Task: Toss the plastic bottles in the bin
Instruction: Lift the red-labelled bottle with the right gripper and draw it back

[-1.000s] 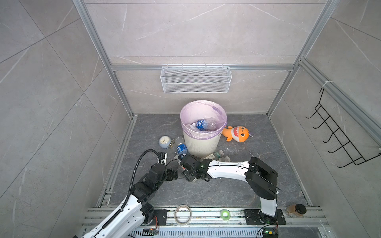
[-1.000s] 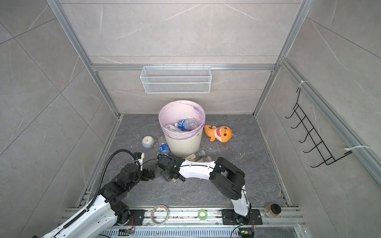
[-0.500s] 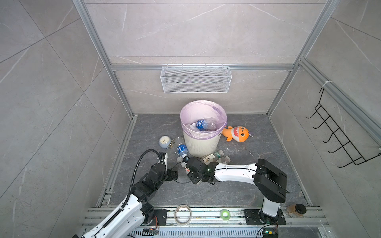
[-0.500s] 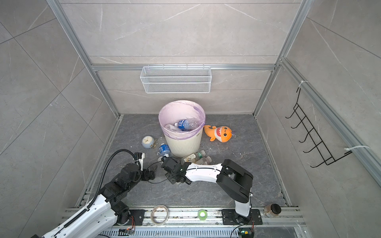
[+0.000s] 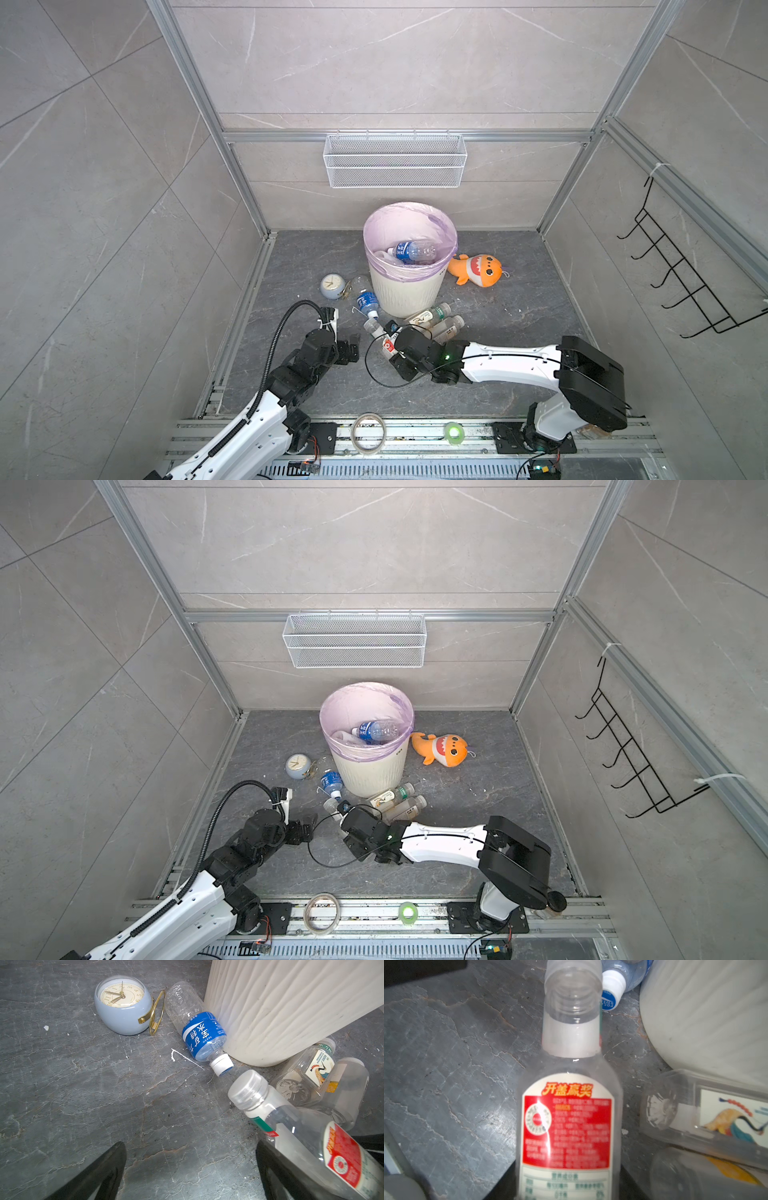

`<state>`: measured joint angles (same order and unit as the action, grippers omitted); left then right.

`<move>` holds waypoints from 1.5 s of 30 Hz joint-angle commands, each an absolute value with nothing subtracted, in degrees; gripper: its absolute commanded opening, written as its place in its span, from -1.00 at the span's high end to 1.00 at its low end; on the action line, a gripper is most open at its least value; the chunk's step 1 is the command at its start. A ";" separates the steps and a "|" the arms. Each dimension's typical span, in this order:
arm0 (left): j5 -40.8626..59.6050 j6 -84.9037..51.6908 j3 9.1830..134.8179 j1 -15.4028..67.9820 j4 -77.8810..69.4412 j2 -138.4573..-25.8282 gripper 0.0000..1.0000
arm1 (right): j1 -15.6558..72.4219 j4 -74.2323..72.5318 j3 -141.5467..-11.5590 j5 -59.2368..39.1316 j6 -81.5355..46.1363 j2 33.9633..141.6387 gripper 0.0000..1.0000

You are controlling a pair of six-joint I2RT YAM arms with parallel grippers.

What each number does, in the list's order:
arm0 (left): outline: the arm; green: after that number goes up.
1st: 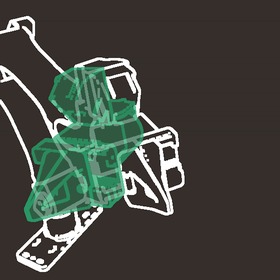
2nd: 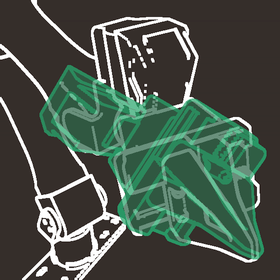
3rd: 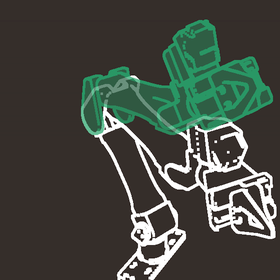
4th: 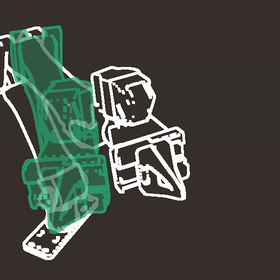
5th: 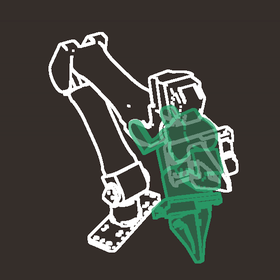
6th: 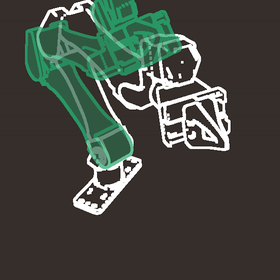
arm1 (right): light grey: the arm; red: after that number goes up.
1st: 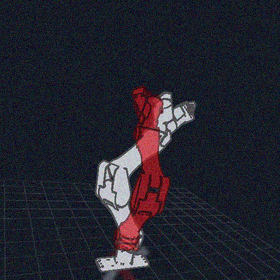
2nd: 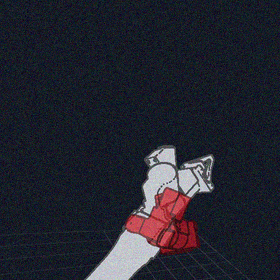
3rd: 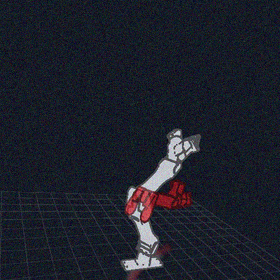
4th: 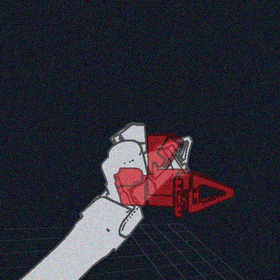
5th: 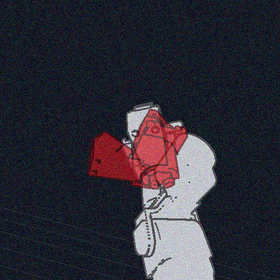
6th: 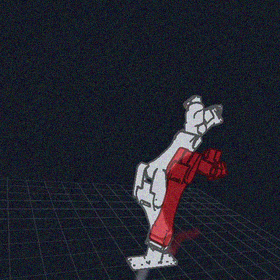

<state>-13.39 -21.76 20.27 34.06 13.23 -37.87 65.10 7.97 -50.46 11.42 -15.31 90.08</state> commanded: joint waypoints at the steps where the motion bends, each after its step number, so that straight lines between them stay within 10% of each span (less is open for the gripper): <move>1: -13.16 -22.32 20.65 33.75 11.26 -37.88 -0.98 | 65.81 6.00 -48.12 13.42 -17.13 86.69 -0.10; 27: -12.64 -22.10 20.90 33.75 11.03 -39.02 -0.99 | 66.38 14.68 -32.08 27.60 -24.86 50.98 -0.08; 45: -12.57 -22.01 20.63 33.73 10.99 -38.36 -0.99 | 66.36 29.78 -49.88 38.51 -20.81 43.32 -0.11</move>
<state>-12.97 -21.76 20.27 34.06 13.19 -38.92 66.00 28.69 -46.48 34.46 -23.22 41.47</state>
